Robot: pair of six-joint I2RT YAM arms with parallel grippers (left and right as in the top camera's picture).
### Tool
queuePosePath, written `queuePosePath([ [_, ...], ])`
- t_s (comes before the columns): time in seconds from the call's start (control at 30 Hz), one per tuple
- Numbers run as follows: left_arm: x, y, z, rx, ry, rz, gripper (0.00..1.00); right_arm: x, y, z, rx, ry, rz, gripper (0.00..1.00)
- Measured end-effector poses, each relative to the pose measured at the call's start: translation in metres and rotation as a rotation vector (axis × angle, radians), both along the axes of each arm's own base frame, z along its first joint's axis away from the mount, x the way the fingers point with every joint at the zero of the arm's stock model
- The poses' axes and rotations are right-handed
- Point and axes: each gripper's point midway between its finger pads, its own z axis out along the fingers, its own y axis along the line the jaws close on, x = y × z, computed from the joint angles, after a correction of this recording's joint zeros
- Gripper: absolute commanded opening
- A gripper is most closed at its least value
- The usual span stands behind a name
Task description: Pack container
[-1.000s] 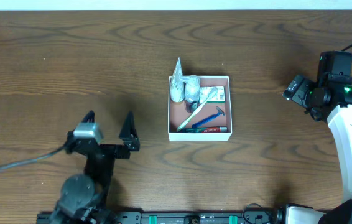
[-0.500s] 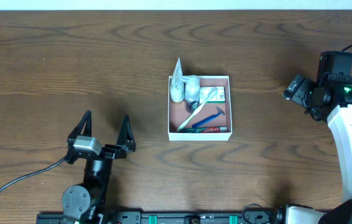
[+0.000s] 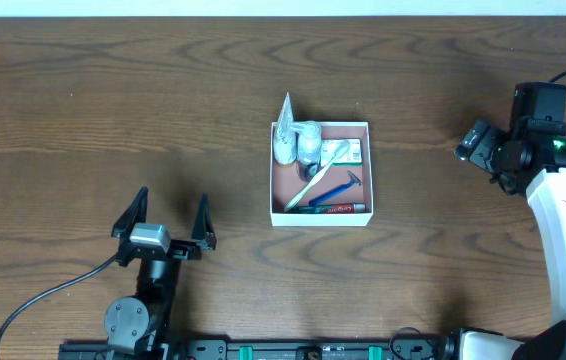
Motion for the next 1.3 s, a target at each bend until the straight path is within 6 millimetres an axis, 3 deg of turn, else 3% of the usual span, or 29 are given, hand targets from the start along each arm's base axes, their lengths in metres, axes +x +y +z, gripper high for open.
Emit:
queuePosePath([
  [0.17, 0.005, 0.01, -0.039, 0.039, 0.155, 0.029, 0.98, 0.0, 0.0, 0.0, 0.0, 0.001, 0.0, 0.99],
  [0.33, 0.005, 0.014, -0.061, 0.053, 0.244, 0.04, 0.98, 0.0, 0.0, 0.0, 0.0, 0.0, 0.0, 0.99],
  [1.3, 0.004, 0.017, -0.064, 0.053, 0.262, 0.05, 0.98, 0.0, 0.0, 0.0, 0.0, 0.0, 0.0, 0.99],
])
